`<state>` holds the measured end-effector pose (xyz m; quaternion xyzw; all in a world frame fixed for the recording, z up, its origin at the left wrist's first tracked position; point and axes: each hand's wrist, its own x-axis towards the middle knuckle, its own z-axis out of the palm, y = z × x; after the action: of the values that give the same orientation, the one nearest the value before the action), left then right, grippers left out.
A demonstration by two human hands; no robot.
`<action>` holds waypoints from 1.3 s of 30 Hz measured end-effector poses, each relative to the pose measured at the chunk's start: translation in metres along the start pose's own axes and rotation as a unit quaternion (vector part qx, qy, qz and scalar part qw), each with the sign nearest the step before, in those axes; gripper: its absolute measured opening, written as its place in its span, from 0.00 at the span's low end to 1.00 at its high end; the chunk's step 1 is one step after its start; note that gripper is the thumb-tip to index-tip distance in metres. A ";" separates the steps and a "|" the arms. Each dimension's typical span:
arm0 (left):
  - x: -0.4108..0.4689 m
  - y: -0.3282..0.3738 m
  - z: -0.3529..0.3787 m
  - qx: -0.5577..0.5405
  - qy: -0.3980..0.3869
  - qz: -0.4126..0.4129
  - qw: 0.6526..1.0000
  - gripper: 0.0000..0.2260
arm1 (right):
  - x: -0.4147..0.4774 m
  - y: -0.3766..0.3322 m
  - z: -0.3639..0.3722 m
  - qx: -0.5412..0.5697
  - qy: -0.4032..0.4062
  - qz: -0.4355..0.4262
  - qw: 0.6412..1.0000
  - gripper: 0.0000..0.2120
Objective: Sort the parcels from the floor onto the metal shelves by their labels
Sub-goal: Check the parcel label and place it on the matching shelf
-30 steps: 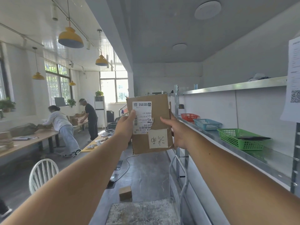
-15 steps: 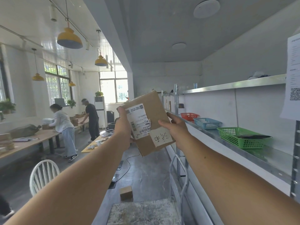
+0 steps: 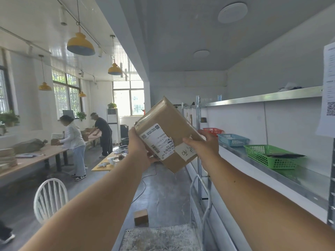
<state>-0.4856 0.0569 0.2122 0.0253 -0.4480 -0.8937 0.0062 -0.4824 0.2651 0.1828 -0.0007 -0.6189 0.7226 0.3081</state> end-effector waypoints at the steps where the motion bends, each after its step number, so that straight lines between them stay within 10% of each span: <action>1: 0.001 -0.002 0.000 -0.019 0.000 -0.007 1.000 0.27 | 0.000 0.000 0.001 0.011 0.008 -0.001 1.000 0.47; 7: 0.004 -0.010 0.004 -0.095 -0.009 -0.032 0.995 0.27 | -0.004 -0.001 0.014 0.112 0.016 0.019 0.993 0.64; 12: 0.005 -0.014 -0.002 -0.146 -0.002 -0.040 0.988 0.28 | -0.012 0.006 0.015 0.076 -0.066 0.059 0.993 0.19; 21: 0.001 -0.018 -0.010 -0.189 0.035 -0.044 0.980 0.25 | -0.018 0.017 0.018 0.079 -0.132 0.196 0.968 0.26; 39: 0.009 -0.013 -0.048 -0.018 0.015 -0.028 0.999 0.13 | -0.024 0.017 0.001 0.242 -0.081 0.123 0.959 0.25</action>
<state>-0.4924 0.0265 0.1726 0.0508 -0.4307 -0.9010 -0.0117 -0.4710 0.2525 0.1592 0.0562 -0.4432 0.8808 0.1567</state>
